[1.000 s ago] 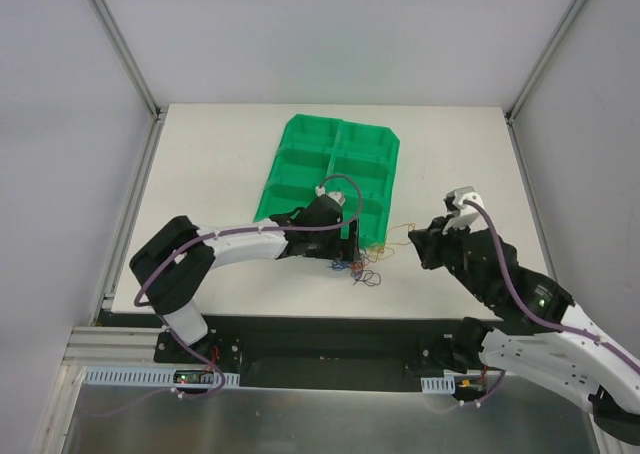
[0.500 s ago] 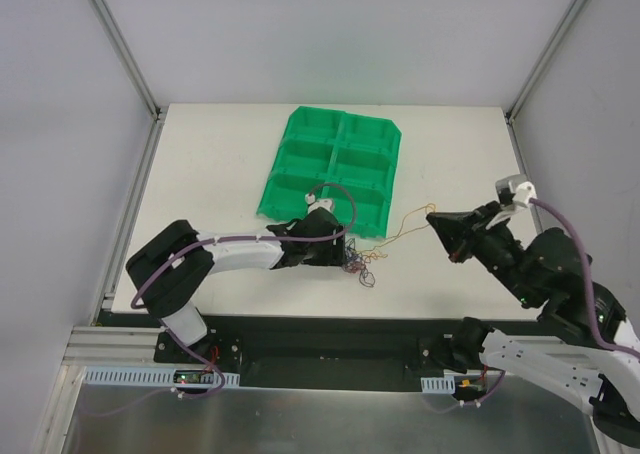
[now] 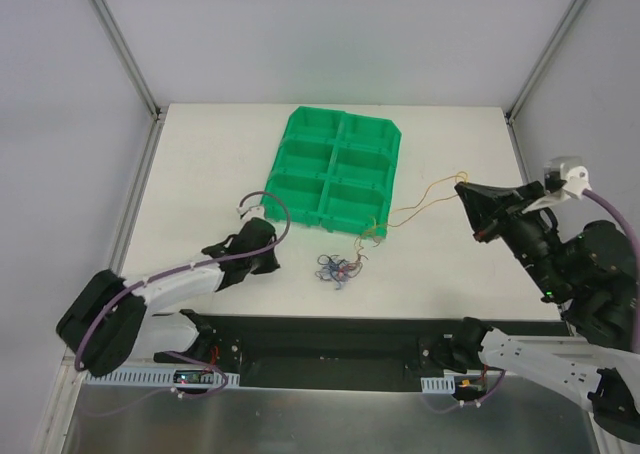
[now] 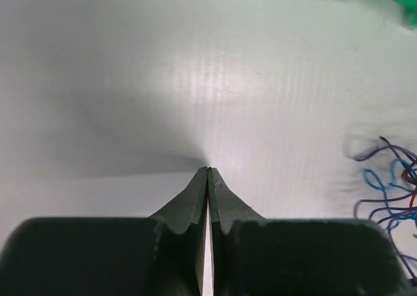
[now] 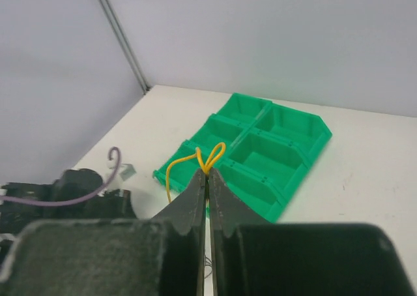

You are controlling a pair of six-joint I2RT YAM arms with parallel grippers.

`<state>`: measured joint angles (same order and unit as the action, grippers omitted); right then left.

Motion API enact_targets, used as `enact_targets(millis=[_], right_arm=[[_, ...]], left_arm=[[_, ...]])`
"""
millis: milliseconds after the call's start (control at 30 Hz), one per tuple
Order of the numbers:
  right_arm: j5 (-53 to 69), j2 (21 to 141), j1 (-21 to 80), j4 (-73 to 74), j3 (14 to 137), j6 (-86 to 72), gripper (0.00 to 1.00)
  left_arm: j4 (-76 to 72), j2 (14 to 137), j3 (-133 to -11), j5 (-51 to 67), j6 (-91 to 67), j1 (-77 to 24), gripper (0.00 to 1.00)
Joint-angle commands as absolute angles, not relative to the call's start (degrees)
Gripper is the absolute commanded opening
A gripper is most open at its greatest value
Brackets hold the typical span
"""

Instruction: Untangle the cables

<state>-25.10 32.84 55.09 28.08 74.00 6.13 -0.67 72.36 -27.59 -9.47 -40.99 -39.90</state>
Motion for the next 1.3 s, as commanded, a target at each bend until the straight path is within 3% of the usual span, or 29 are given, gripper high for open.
enact_targets(millis=[0,133,167,300,333,400,600,800,1133,1267], right_arm=[[-30.49,37.26,54.93,26.02,72.86,8.61,0.01],[-33.14,39.19,55.02,26.28,71.28,8.62,0.01],[-32.53,39.46,54.93,26.37,70.76,8.27,0.01],[-29.01,40.16,54.93,26.10,69.26,6.42,0.01],[-28.48,40.25,54.93,25.93,68.91,5.98,0.01],[-27.51,40.08,54.93,25.84,68.29,5.10,0.01],[-24.79,40.25,55.02,25.40,67.76,3.08,0.01],[-21.80,40.25,54.93,23.56,68.03,1.32,0.01],[-19.17,39.46,54.93,20.22,69.52,-2.10,0.01],[-15.83,39.64,54.93,19.34,70.31,-4.04,0.01]], left_arm=[[6.66,59.09,-24.26,-15.19,-37.09,-37.53,0.00],[13.53,44.86,-24.43,-19.52,-35.78,-36.56,0.00],[13.27,42.65,-24.61,-17.42,-33.94,-36.48,0.06],[4.42,39.02,-26.36,3.54,-24.89,-36.39,0.64],[2.31,39.28,-26.80,8.39,-23.83,-36.39,0.72],[-3.48,40.51,-27.68,15.35,-23.12,-36.39,0.79],[-23.80,51.48,-31.53,30.32,-21.72,-42.69,0.83],[-28.10,65.37,-41.30,15.93,-11.34,-58.00,0.87],[-49.03,86.37,-48.06,15.46,-6.32,-60.03,0.91],[-52.91,92.45,-51.50,9.52,-8.26,-60.03,0.86]])
